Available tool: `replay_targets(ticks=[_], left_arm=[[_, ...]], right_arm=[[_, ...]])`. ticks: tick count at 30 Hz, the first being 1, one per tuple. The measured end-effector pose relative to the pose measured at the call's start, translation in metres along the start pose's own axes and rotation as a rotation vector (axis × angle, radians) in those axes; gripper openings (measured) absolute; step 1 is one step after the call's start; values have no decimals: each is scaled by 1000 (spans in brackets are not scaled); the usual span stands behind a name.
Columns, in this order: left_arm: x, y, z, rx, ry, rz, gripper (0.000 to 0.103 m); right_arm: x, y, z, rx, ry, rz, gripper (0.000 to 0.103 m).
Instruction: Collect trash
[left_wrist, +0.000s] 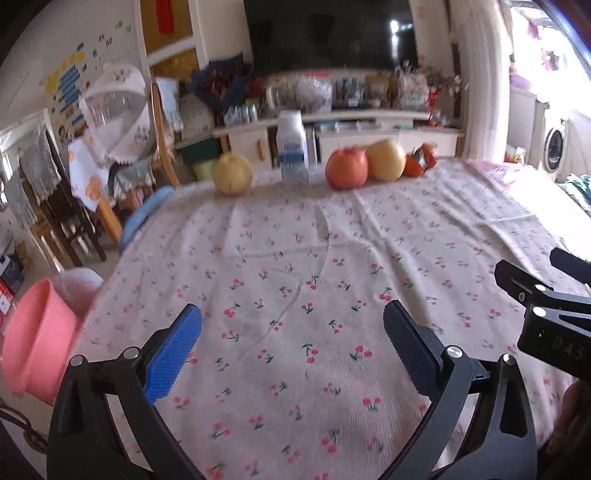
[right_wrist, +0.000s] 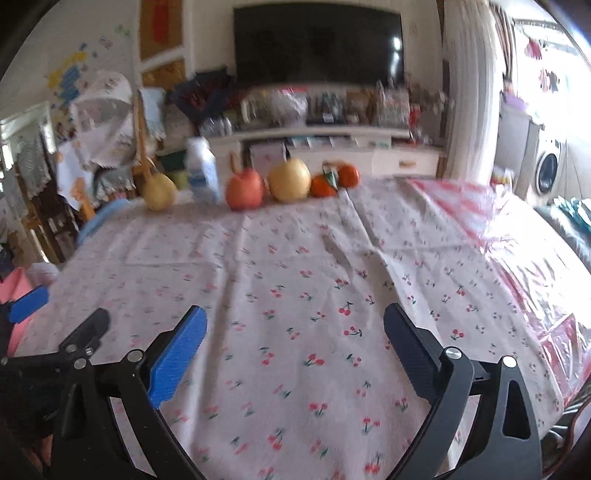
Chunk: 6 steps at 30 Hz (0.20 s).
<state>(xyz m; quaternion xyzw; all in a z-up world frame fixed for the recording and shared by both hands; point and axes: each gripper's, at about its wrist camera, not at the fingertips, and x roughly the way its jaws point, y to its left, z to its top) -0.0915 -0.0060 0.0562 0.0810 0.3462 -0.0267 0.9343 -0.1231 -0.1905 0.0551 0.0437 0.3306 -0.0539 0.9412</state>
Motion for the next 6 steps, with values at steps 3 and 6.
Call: replay_targets(ticks=[3,6], left_arm=[[27,-1,5,-30,55,0,99],[51,-2,8,-45,104,-4,99]], right_arm=[[33,-6,6,22,85,-19,95],[66,-7,9,19,165,-33,95]])
